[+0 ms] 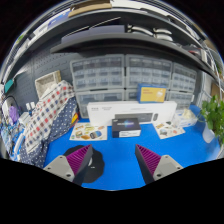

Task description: Arrange mouse

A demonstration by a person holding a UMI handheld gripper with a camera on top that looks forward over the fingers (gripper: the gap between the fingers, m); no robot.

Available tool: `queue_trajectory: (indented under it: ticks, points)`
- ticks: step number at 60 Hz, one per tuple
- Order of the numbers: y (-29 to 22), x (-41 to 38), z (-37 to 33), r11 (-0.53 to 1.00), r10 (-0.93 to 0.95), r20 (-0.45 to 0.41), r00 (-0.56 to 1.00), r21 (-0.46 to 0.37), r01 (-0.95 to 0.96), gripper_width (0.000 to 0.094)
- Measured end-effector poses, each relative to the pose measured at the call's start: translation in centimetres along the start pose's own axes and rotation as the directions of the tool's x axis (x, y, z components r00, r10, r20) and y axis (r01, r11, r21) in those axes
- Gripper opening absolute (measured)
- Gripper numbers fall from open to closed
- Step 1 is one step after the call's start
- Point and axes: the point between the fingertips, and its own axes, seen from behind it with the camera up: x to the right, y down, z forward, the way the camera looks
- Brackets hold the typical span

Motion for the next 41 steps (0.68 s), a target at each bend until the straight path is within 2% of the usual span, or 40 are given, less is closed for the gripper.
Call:
queue_trajectory:
  ticks: [10, 23, 33, 41]
  points:
    - [-1.2, 7.1, -3.2, 0.998, -0.036, -0.013, 0.999, 0.050, 0.037, 0.0863]
    - [0.8, 14.2, -5.8, 0.997, -0.075, 0.023, 0.997, 0.034, 0.074, 0.0851]
    - [1.6, 17.2, -7.3, 0.996, -0.083, 0.056, 0.995, 0.033, 0.081, 0.0851]
    - [1.9, 19.1, -7.7, 0.997, -0.078, 0.052, 0.996, 0.032, 0.076, 0.0852]
